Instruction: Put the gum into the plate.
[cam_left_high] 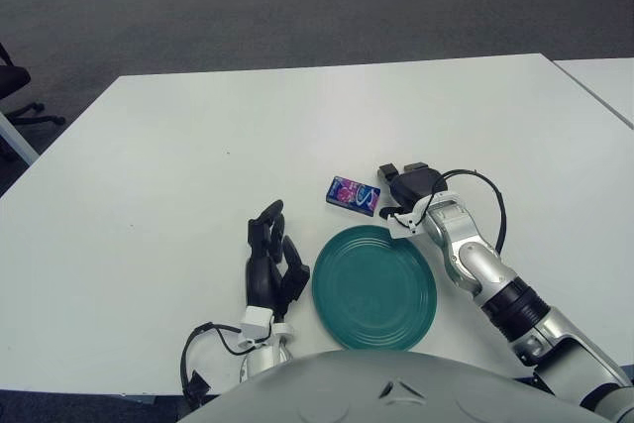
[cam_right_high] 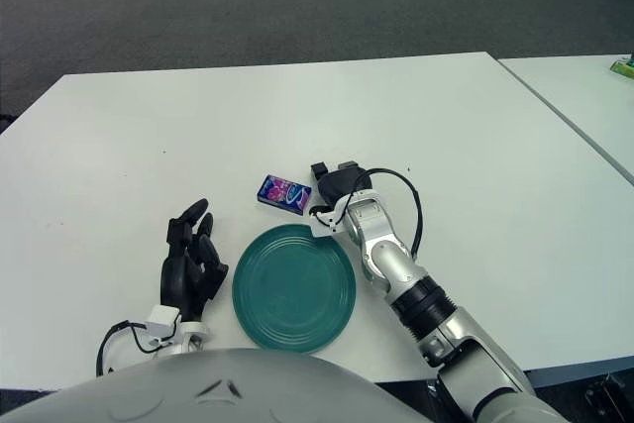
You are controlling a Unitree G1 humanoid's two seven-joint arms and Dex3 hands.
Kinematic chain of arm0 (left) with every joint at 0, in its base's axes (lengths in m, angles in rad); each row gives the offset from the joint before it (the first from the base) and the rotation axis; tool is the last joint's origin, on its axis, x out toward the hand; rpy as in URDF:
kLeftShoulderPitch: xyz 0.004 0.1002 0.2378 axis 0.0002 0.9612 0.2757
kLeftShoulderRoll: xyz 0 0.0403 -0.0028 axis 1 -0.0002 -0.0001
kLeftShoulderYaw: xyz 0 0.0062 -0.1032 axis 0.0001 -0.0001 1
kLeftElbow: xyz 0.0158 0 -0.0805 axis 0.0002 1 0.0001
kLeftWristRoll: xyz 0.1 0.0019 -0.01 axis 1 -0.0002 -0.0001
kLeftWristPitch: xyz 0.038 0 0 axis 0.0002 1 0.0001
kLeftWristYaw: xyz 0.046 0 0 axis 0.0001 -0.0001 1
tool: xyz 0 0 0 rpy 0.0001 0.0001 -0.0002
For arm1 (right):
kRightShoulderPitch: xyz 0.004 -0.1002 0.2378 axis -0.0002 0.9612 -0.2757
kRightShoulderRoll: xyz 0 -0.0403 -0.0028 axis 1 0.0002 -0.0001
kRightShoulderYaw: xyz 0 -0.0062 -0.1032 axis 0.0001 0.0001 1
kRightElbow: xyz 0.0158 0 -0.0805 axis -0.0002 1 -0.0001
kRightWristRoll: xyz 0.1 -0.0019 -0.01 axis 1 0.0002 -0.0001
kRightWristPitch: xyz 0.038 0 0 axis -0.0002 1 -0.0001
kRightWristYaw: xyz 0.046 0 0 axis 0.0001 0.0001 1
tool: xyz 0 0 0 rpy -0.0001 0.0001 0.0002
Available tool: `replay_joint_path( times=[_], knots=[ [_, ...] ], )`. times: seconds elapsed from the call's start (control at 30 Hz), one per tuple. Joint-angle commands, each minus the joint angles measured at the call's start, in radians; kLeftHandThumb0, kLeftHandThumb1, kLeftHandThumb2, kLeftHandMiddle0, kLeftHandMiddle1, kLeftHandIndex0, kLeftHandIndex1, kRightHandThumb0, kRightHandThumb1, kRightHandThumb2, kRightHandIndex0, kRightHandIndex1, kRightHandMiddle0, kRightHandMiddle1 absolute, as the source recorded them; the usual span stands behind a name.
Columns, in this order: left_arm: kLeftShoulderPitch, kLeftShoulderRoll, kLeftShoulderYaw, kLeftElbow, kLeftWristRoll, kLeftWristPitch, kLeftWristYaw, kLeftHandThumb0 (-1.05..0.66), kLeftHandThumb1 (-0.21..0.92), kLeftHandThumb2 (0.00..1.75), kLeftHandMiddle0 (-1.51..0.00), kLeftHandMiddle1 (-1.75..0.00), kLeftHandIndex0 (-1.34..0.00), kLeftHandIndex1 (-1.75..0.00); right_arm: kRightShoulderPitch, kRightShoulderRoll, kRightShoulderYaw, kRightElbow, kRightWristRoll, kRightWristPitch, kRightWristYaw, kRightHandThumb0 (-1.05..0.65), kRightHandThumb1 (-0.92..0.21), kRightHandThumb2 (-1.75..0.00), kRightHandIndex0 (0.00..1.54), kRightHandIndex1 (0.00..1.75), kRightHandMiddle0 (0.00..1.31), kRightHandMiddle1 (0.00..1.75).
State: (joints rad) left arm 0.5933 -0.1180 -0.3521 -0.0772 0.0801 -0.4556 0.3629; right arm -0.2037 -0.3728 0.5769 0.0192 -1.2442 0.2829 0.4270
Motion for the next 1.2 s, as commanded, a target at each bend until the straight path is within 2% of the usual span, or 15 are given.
replay_joint_path(
  times=[0.0,0.13,0.4,0.87,1.17],
  knots=[
    [0.0,-0.063,-0.028,0.002,-0.008,0.007,-0.006,-0.78,0.92,0.95,-0.37,-0.14,-0.01,-0.88,0.033,-0.014,0.007,-0.019,-0.004,0.009,0.033,-0.91,-0.92,-0.68,0.41,0.13,0.0,0.48],
    [0.001,-0.058,-0.028,0.002,-0.004,0.007,-0.011,-0.78,0.92,0.96,-0.36,-0.13,0.0,-0.87,0.052,-0.023,0.008,-0.067,-0.016,0.014,0.059,-0.91,-0.92,-0.68,0.4,0.12,0.0,0.47],
    [-0.005,-0.062,-0.031,0.004,-0.002,0.01,-0.019,-0.79,0.92,0.96,-0.37,-0.12,0.0,-0.86,0.1,-0.033,-0.006,-0.222,-0.043,0.035,0.184,-0.95,-0.92,-0.66,0.33,0.07,0.0,0.4],
    [-0.002,-0.075,-0.049,0.008,-0.009,0.002,-0.021,-0.81,0.92,0.93,-0.41,-0.13,-0.08,-0.93,0.101,-0.014,-0.023,-0.297,-0.066,0.051,0.319,-0.97,-0.92,-0.67,0.31,0.03,0.0,0.31],
    [-0.001,-0.089,-0.058,0.015,-0.018,0.003,-0.013,-0.81,0.92,0.95,-0.41,-0.14,-0.06,-0.93,0.091,0.0,-0.025,-0.301,-0.089,0.051,0.363,-0.96,-0.92,-0.7,0.32,0.03,0.0,0.3]
  ],
)
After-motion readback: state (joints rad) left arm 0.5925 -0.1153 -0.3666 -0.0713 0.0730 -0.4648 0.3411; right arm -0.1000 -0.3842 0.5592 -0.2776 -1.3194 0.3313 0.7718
